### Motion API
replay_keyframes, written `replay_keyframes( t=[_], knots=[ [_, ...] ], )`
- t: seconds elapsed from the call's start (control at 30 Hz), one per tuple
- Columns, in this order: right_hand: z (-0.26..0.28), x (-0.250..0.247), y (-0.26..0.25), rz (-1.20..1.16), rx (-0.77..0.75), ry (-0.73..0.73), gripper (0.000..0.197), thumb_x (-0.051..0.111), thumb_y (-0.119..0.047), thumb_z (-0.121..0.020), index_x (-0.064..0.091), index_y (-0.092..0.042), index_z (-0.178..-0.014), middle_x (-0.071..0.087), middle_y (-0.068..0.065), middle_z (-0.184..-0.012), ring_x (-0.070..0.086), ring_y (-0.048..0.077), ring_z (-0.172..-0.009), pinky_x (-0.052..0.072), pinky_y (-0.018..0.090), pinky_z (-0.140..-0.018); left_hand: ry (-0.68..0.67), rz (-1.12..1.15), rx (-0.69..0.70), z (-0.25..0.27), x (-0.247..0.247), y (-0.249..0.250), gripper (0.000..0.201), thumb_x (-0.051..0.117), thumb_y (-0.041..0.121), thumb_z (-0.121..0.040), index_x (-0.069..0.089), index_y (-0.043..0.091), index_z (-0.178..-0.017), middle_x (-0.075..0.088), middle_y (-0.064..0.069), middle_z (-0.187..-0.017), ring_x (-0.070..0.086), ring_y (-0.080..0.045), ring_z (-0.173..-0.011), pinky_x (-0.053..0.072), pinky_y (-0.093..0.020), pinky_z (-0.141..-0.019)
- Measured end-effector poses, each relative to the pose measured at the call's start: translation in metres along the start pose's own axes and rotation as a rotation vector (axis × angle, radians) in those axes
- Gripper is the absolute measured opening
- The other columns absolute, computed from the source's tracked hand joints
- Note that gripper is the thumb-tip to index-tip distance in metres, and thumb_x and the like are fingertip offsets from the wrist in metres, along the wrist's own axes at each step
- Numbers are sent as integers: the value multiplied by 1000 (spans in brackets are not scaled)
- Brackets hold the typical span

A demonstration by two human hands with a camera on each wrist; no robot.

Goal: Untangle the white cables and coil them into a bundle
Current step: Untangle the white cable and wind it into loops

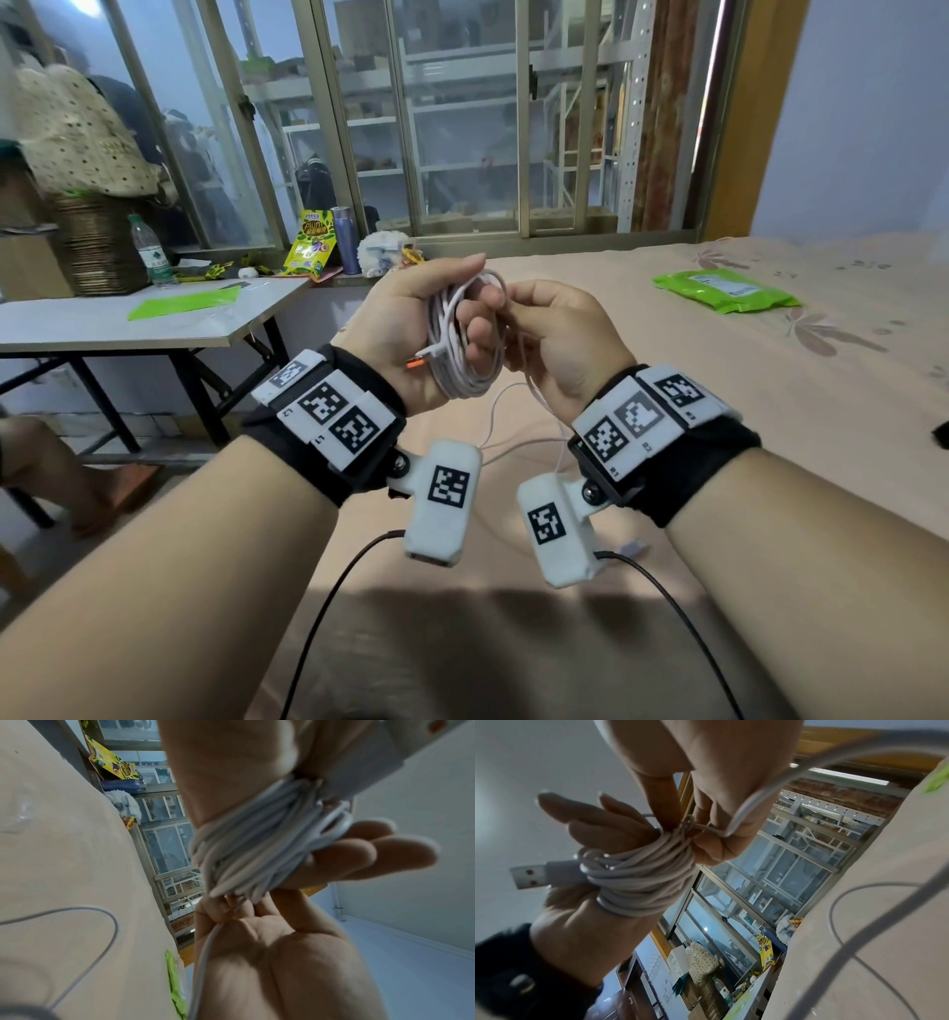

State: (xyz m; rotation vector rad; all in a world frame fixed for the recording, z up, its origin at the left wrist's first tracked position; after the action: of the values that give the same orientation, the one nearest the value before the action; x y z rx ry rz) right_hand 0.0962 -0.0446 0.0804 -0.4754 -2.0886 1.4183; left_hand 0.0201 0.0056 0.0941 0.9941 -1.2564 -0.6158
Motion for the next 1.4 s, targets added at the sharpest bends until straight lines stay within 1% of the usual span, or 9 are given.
replay_keyframes(
  t=[0.1, 0.27, 0.43, 0.6, 0.8, 1.0, 1.13, 1.2, 1.4],
  knots=[
    [-1, 6, 2, -96, 47, -31, 11, 60, -16, -75, 70, -15, -74, 59, 27, -93, 48, 25, -66, 31, 42, -78, 77, -19, 13, -1, -1, 3, 33, 61, 37, -74, 60, 9, -59, 43, 7, -39, 53, -6, -38, 41, -15, -38],
    [-4, 6, 4, -67, 31, -35, 12, 62, -16, -74, 75, -14, -75, 58, 28, -91, 43, 25, -68, 32, 44, -77, 175, -118, -19, 0, -4, 3, 38, 68, 43, -67, 50, 13, -52, 39, 7, -35, 53, -8, -39, 43, -15, -43],
    [-8, -6, -1, 101, -12, -3, 7, 64, -11, -88, 70, -10, -86, 55, 17, -77, 40, 18, -56, 31, 26, -49, 384, -374, 121, 5, -23, 14, 24, 69, 36, -84, 59, 16, -76, 47, 3, -49, 48, -7, -41, 55, -25, -49],
    [-7, -10, 11, 152, 40, -2, 8, 67, -4, -84, 71, -11, -83, 63, 10, -73, 49, 14, -56, 35, 25, -49, 474, -685, -45, 6, -43, 8, 46, 72, 55, -74, 54, 14, -86, 49, -2, -59, 56, -16, -48, 54, -33, -62],
    [-1, -14, 18, -9, 145, -70, 4, 65, -5, -85, 66, -4, -81, 66, 11, -75, 60, 19, -62, 50, 25, -59, 386, -761, 34, 8, -45, 11, 25, 71, 40, -81, 63, 18, -88, 43, -1, -55, 45, -15, -45, 46, -22, -47],
    [-1, -14, 18, 50, 231, -154, 15, 56, -9, -92, 59, -6, -77, 53, 6, -66, 38, 14, -52, 25, 23, -46, 375, -716, 39, 7, -48, 6, 38, 62, 46, -88, 63, 11, -104, 39, -2, -54, 45, -16, -39, 41, -20, -42],
    [2, -14, 21, 79, 275, -186, 17, 55, -14, -94, 59, -9, -79, 54, 4, -66, 51, 19, -56, 50, 34, -62, 371, -709, 12, 7, -50, 2, 39, 60, 50, -88, 62, 13, -100, 39, -2, -56, 43, -15, -40, 41, -20, -42],
    [3, -14, 20, 21, 284, -200, 14, 53, -10, -94, 59, -7, -82, 54, 6, -69, 51, 18, -51, 54, 33, -56, 370, -705, 3, 7, -49, 1, 39, 59, 51, -88, 62, 13, -97, 39, -2, -54, 44, -15, -38, 41, -19, -41],
    [2, -14, 19, -89, 282, -229, 9, 51, -1, -92, 56, -2, -84, 49, 9, -67, 30, 4, -36, 23, 15, -36, 338, -678, -9, 8, -46, 2, 44, 56, 54, -89, 62, 13, -100, 42, 0, -48, 46, -15, -38, 42, -21, -42]
  ],
)
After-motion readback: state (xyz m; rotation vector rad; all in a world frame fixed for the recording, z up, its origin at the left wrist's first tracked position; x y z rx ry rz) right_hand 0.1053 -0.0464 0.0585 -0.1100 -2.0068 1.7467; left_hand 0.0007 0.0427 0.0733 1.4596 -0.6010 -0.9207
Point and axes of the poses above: each hand's wrist, its own z-axis away from the middle knuckle, its own x-axis out of the palm, y = z × x, the point moved 7 cm from there along -z, towards the middle knuckle
